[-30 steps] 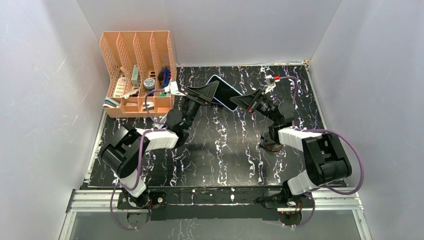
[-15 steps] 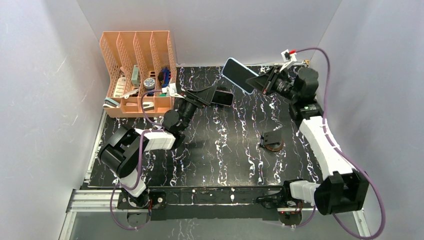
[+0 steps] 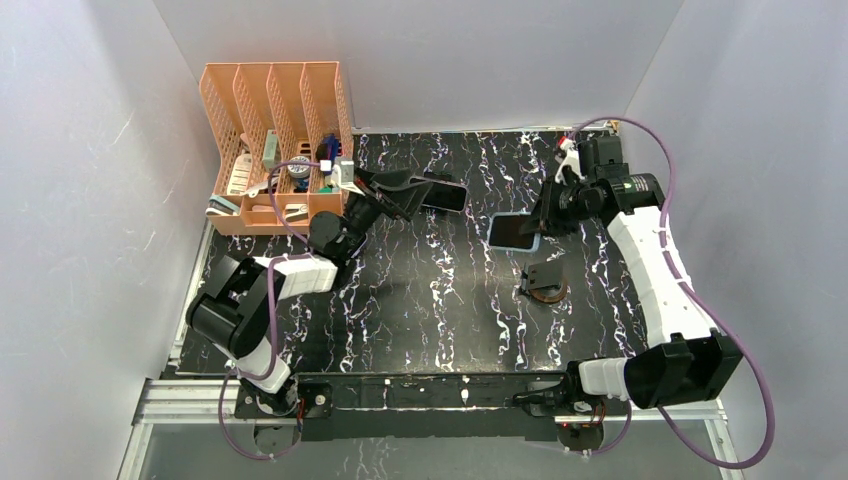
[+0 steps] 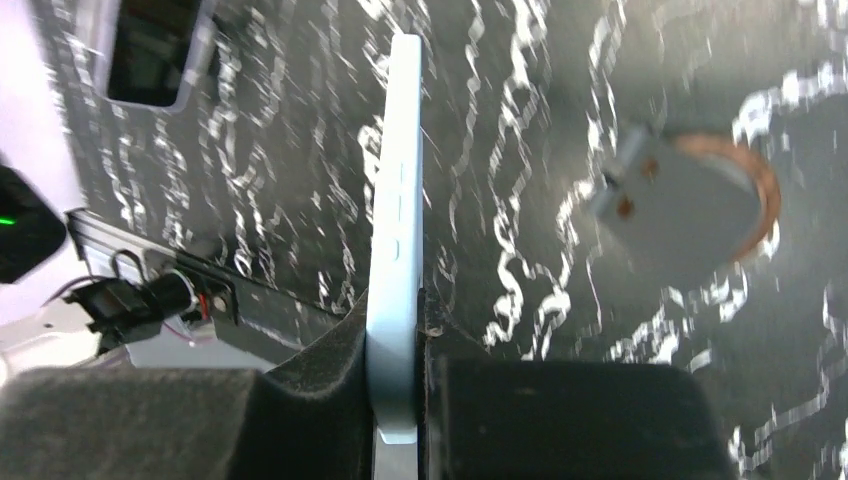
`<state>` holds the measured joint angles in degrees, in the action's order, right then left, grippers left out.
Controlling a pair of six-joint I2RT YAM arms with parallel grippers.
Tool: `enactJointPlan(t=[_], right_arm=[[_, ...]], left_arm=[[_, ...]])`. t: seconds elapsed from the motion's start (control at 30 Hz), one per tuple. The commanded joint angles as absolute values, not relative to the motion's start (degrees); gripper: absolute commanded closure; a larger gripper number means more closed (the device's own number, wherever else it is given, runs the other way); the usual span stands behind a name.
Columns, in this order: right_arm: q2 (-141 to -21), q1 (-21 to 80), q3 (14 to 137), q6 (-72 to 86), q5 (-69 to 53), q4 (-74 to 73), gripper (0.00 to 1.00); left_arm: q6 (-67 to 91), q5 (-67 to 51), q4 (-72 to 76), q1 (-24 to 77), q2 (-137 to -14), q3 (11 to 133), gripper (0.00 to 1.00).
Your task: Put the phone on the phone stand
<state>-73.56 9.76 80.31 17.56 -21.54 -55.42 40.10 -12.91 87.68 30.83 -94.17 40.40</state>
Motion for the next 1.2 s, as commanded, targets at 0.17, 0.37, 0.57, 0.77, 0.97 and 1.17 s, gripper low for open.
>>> enactJointPlan(t=[0.17,0.37,0.57,0.77,0.97,1.17], right_arm=[[-71.5,8.8,78.8,21.2,-10.6,-71.4,0.99],[-70.7,6.6,77.8,22.2,-4.1,-74.7,0.99],[-73.3,5.2,76.1,22.1,-2.5,-73.9,0.99],[-75.4,2.1,73.0,21.0,-4.7,-70.1,0.99],[-76.4,1.1,69.1,20.8,-5.9,-64.8,0.99],[-78.6,0.7,68.9,19.6,-7.8,-62.5,0.99]], left_arm=[[36.3,-25.5,87.0,24.4,-89.9,39.7,0.05],[36.9,-28.1,87.0,24.1,-90.5,39.4,0.05],[37.1,-29.9,87.1,24.0,-90.4,38.3,0.05],[37.0,-31.0,87.6,24.0,-90.4,37.3,0.05],[37.7,-31.6,88.5,24.1,-91.1,37.3,0.05],[37.5,-31.8,88.8,24.0,-91.3,37.0,0.05]])
